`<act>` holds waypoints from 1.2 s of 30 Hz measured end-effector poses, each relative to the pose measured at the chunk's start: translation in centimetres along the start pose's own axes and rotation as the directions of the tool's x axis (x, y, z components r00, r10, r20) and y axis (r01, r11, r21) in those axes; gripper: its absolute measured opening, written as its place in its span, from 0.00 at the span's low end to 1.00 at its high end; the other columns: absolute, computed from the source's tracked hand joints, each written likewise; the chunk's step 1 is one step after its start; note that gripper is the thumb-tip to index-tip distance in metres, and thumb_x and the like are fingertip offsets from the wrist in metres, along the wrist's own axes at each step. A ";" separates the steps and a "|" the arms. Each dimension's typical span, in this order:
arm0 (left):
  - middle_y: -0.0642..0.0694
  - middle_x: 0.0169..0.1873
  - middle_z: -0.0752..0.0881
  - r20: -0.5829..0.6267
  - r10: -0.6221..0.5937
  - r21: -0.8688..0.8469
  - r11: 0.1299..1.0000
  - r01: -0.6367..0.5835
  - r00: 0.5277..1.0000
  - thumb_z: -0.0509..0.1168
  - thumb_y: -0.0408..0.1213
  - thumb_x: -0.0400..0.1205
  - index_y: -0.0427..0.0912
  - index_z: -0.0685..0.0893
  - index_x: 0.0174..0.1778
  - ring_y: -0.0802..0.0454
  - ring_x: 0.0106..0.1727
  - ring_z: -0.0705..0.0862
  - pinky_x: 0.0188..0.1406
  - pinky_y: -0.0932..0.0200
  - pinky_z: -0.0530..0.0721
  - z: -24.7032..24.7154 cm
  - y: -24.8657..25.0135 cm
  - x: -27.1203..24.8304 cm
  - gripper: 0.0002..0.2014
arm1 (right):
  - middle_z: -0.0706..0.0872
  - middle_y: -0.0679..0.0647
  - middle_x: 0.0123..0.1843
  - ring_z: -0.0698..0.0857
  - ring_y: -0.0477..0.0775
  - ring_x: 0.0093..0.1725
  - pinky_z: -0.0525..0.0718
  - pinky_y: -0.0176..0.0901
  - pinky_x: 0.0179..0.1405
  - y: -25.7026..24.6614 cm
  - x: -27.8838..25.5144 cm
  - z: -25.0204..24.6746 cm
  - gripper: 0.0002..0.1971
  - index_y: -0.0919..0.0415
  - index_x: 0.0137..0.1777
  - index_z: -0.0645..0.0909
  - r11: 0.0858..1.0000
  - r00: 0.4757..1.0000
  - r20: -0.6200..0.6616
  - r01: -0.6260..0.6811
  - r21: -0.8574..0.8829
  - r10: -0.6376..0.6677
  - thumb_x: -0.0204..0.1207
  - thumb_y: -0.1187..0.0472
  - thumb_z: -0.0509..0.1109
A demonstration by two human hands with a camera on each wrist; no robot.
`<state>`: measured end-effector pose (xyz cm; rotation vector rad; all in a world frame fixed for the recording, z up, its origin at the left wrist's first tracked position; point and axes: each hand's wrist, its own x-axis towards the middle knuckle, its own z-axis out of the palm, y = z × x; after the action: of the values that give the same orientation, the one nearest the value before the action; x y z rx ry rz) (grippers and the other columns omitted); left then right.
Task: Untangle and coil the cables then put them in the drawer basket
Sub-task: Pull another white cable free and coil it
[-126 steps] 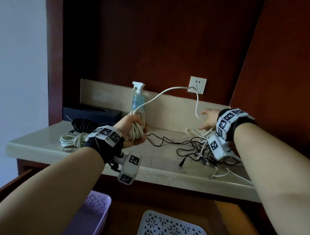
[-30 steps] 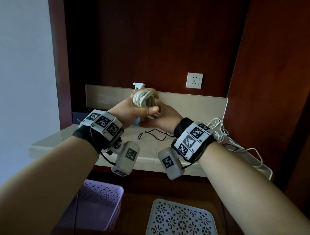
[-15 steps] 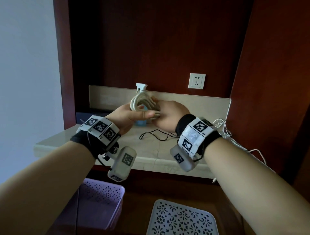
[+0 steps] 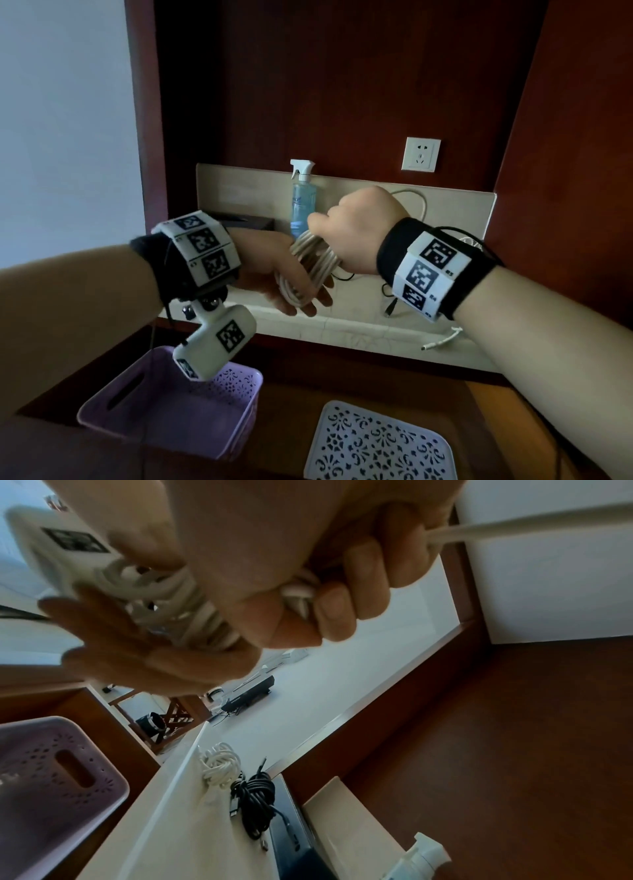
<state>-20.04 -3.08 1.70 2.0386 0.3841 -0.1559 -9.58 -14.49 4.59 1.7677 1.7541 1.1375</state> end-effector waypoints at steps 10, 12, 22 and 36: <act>0.44 0.27 0.79 -0.535 0.131 0.447 0.882 0.148 0.835 0.71 0.38 0.77 0.41 0.75 0.34 0.51 0.25 0.76 0.23 0.61 0.74 1.5 0.5 4.4 0.12 | 0.74 0.48 0.32 0.74 0.49 0.30 0.74 0.41 0.31 0.6 2.5 1.4 0.11 0.54 0.31 0.68 0.976 0.916 0.383 -0.181 0.122 0.122 0.75 0.58 0.59; 0.46 0.35 0.80 -0.552 0.229 0.604 0.773 0.195 0.802 0.70 0.42 0.78 0.44 0.76 0.40 0.50 0.34 0.78 0.34 0.58 0.75 1.0 0.8 4.6 0.09 | 0.76 0.48 0.33 0.76 0.50 0.32 0.75 0.41 0.35 1.1 3.2 2.0 0.10 0.53 0.32 0.69 0.954 0.893 0.430 -0.232 0.190 0.131 0.76 0.58 0.58; 0.48 0.39 0.76 -0.564 0.337 0.746 0.598 0.291 0.754 0.64 0.40 0.79 0.44 0.69 0.38 0.49 0.43 0.75 0.43 0.57 0.72 -1.3 0.3 3.2 0.09 | 0.74 0.49 0.37 0.76 0.54 0.40 0.76 0.45 0.38 0.3 4.6 1.7 0.03 0.51 0.44 0.71 0.950 0.946 0.247 -0.259 0.177 0.212 0.77 0.56 0.56; 0.49 0.28 0.81 -0.413 0.268 0.685 0.721 0.103 0.871 0.71 0.42 0.77 0.39 0.81 0.40 0.55 0.27 0.78 0.31 0.64 0.77 -0.8 0.2 1.3 0.10 | 0.77 0.35 0.43 0.74 0.39 0.48 0.65 0.35 0.47 5.6 4.5 0.1 0.10 0.49 0.53 0.86 0.789 0.962 -0.160 -0.078 0.609 0.219 0.80 0.53 0.64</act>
<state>-18.84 -2.24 1.90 2.8527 0.6082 0.3479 -6.52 -10.91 10.06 2.2422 2.3399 0.9194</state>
